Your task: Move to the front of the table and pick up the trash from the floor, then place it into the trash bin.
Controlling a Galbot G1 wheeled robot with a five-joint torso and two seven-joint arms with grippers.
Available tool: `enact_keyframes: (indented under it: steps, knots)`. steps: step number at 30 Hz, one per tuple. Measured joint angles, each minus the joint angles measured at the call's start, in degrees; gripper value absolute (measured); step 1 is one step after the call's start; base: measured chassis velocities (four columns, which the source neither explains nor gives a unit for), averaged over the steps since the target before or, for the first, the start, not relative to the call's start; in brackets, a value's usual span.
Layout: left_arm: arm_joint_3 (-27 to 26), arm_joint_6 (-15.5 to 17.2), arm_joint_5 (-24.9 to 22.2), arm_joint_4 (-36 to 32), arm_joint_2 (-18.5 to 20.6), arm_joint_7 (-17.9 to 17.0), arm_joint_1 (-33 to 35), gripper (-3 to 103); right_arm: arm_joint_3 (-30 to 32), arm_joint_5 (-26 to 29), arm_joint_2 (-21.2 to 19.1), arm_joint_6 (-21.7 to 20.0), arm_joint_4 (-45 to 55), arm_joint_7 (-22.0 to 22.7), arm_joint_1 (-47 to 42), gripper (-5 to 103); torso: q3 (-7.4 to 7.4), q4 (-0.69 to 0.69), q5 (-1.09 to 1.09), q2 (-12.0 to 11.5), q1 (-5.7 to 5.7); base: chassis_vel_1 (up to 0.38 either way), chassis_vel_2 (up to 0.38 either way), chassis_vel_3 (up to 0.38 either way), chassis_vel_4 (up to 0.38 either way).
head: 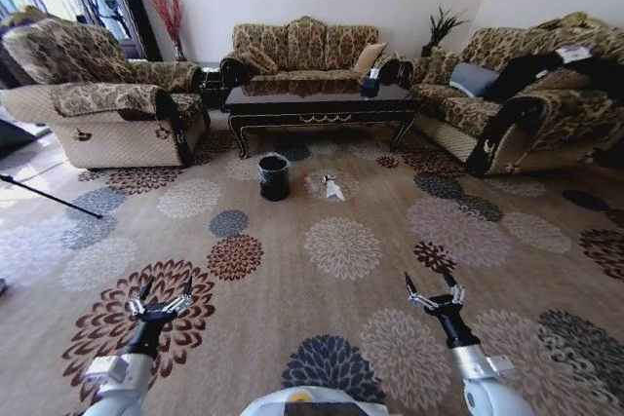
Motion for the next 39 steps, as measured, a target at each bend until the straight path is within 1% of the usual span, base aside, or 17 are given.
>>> enact_keyframes:
  steps: [3,6,8,12,19,21,23,27,36,39]
  knots:
    - [-0.12,0.2,0.01,-0.46,-0.2,-0.09,-0.03,100,-0.12,0.02,-0.05,0.01,-0.05,0.0,0.01,100,-0.34,0.0,-0.01,-0.43,-0.09,0.0,0.0,0.0,0.0]
    - [-0.17,0.19,0.02,-0.81,-0.75,-0.14,0.26,100,-0.51,-0.36,0.16,0.13,-0.13,-0.1,-0.2,100,-1.05,0.0,0.0,-1.38,-0.32,0.0,0.0,0.0,0.0]
    - [-0.17,0.16,0.02,-0.81,-0.79,-0.14,0.31,100,-0.53,-0.42,0.2,0.15,-0.13,-0.11,-0.24,100,-1.12,0.0,0.0,-1.48,-0.35,0.0,0.0,0.0,0.0]
    - [-0.18,-0.24,0.03,-0.59,-0.81,-0.14,0.53,100,-0.57,-0.6,0.26,0.25,-0.09,-0.22,-0.41,100,-2.11,0.0,0.0,-2.72,-0.6,0.0,0.0,0.0,0.0]
    - [-0.14,-0.23,0.04,-0.58,-0.77,-0.22,0.29,100,-0.58,-0.62,0.18,0.33,-0.32,-0.26,-0.44,100,-2.96,0.0,0.0,-3.95,-0.99,0.0,0.0,0.0,0.0]
    - [-0.05,-0.22,0.04,-0.46,-0.76,-0.24,0.25,100,-0.58,-0.68,0.19,0.33,-0.3,-0.3,-0.5,100,-3.62,0.0,0.0,-4.66,-1.04,0.0,0.0,0.0,0.0]
    - [-0.02,-0.23,0.04,-0.35,-0.74,-0.25,0.24,100,-0.58,-0.71,0.2,0.33,-0.26,-0.3,-0.52,100,-3.82,0.0,0.0,-4.88,-1.06,0.0,0.0,0.0,0.0]
    - [0.16,-0.32,0.02,0.38,-0.63,-0.25,0.22,100,-0.59,-0.96,0.22,0.33,-0.29,-0.37,-0.65,100,-4.75,0.0,-0.01,-5.99,-1.26,0.0,0.0,0.0,0.0]
    - [0.5,-0.38,0.21,0.88,-0.64,-0.29,-0.1,100,-0.62,-1.18,0.34,0.56,-0.65,-0.95,-0.81,100,-6.07,0.0,0.0,-7.67,-1.53,0.0,0.0,0.0,0.0]
    - [0.76,-0.41,0.73,0.88,-0.96,-0.31,-0.1,100,-0.71,-1.06,0.49,0.6,-0.61,-1.13,-0.86,100,-7.03,0.0,0.0,-8.68,-1.53,0.0,0.0,0.0,0.0]
